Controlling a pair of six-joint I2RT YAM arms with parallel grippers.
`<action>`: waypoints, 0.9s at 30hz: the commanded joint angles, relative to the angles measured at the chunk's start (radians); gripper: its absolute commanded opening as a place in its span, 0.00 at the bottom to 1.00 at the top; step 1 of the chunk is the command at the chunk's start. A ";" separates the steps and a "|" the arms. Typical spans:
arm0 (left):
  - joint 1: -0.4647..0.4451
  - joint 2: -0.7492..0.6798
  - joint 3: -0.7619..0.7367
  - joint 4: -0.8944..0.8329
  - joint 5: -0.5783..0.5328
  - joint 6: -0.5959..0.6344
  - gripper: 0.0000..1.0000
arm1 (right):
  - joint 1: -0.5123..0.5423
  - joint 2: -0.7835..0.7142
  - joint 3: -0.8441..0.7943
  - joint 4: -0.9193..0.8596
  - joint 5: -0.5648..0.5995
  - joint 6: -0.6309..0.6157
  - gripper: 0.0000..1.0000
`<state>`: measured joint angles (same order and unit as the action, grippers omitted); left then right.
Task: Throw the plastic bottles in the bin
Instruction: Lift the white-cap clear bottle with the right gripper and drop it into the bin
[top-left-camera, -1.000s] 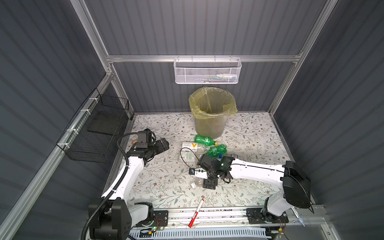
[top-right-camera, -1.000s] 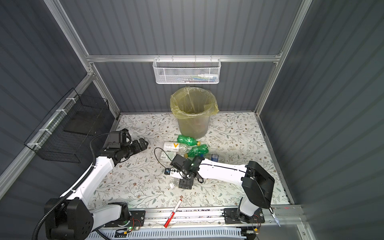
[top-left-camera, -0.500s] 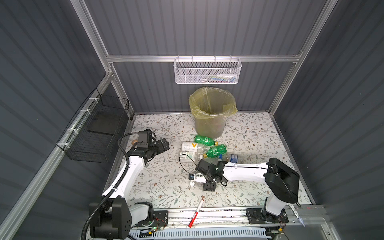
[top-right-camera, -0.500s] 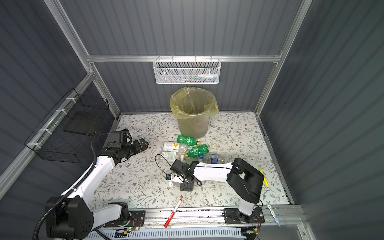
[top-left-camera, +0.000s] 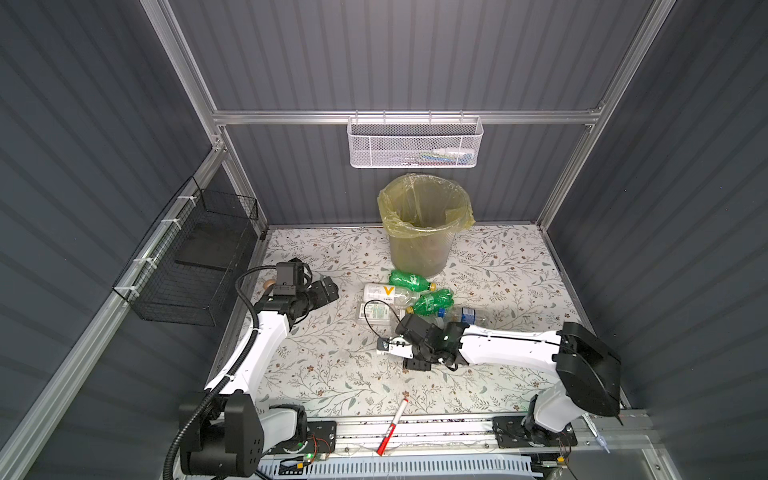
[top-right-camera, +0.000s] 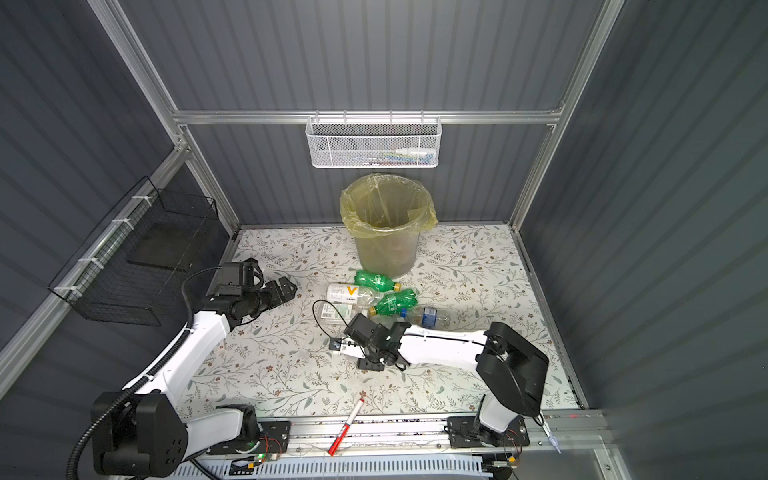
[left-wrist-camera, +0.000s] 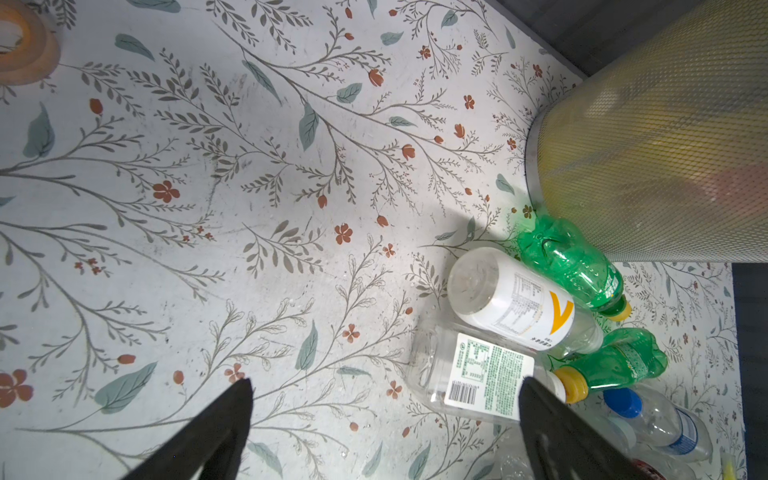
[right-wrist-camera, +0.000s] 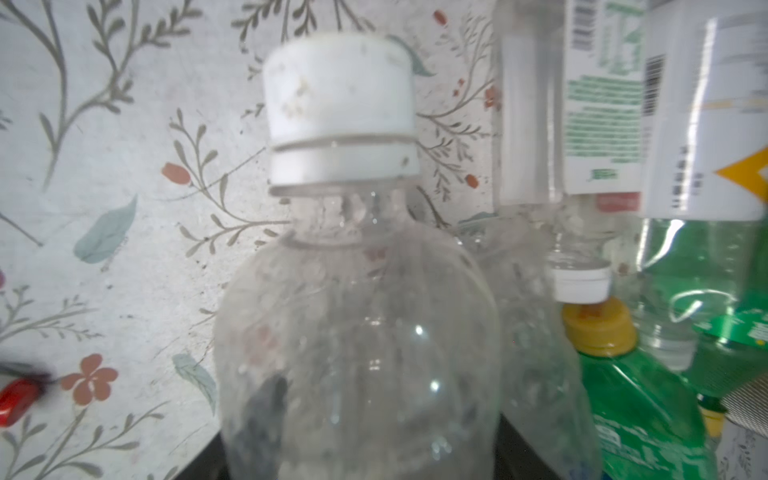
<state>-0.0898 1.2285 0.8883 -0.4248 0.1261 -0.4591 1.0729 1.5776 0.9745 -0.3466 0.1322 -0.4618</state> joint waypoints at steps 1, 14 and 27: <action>0.005 0.007 0.009 -0.014 0.022 0.003 1.00 | -0.032 -0.086 0.034 -0.013 0.013 0.103 0.61; 0.005 -0.008 -0.018 0.077 0.150 -0.019 1.00 | -0.686 -0.768 -0.258 -0.025 -0.106 0.831 0.63; 0.004 -0.002 -0.062 0.169 0.246 -0.130 0.99 | -1.128 -0.852 -0.512 -0.048 -0.364 1.085 0.64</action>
<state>-0.0898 1.2308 0.8593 -0.2859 0.3264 -0.5472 -0.0502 0.6975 0.4156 -0.4377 -0.1570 0.5827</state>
